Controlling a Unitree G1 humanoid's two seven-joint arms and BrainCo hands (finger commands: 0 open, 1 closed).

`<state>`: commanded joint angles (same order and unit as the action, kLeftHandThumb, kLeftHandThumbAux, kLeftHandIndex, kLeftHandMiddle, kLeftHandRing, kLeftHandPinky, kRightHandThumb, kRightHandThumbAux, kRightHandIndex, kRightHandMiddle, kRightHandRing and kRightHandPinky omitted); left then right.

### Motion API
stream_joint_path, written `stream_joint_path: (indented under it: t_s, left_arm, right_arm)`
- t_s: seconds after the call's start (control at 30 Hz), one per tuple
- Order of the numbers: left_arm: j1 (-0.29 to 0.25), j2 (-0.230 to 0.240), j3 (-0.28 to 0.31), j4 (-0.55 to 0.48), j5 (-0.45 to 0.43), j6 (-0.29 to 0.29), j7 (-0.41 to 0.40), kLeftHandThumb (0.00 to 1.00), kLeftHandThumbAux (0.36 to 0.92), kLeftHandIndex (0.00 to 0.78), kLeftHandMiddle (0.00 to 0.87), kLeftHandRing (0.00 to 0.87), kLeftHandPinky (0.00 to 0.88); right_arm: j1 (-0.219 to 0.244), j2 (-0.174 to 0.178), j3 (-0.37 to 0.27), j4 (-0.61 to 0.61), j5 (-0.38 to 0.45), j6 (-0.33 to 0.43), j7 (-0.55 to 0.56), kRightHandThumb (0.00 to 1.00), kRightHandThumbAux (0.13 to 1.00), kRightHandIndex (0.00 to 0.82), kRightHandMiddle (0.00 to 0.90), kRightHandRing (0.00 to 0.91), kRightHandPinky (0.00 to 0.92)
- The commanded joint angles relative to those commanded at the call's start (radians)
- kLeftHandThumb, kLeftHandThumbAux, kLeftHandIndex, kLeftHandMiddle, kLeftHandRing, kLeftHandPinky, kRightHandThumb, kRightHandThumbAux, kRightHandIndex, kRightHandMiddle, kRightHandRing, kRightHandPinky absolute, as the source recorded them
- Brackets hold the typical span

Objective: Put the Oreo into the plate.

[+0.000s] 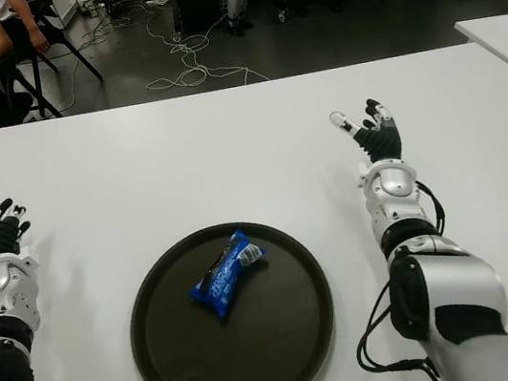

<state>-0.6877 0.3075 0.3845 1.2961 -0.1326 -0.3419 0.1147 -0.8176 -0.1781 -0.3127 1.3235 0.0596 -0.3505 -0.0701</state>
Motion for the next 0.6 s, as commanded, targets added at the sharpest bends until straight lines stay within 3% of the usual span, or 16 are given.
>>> stream_joint_path:
  t_s: [0.6]
  left_arm:
    - [-0.002, 0.009, -0.017, 0.004, 0.004, 0.023, 0.007, 0.249, 0.712, 0.079, 0.171, 0.178, 0.189]
  right_arm:
    - [0.000, 0.004, 0.017, 0.002, -0.020, -0.004, -0.022, 0.000, 0.710, 0.046, 0.063, 0.045, 0.021]
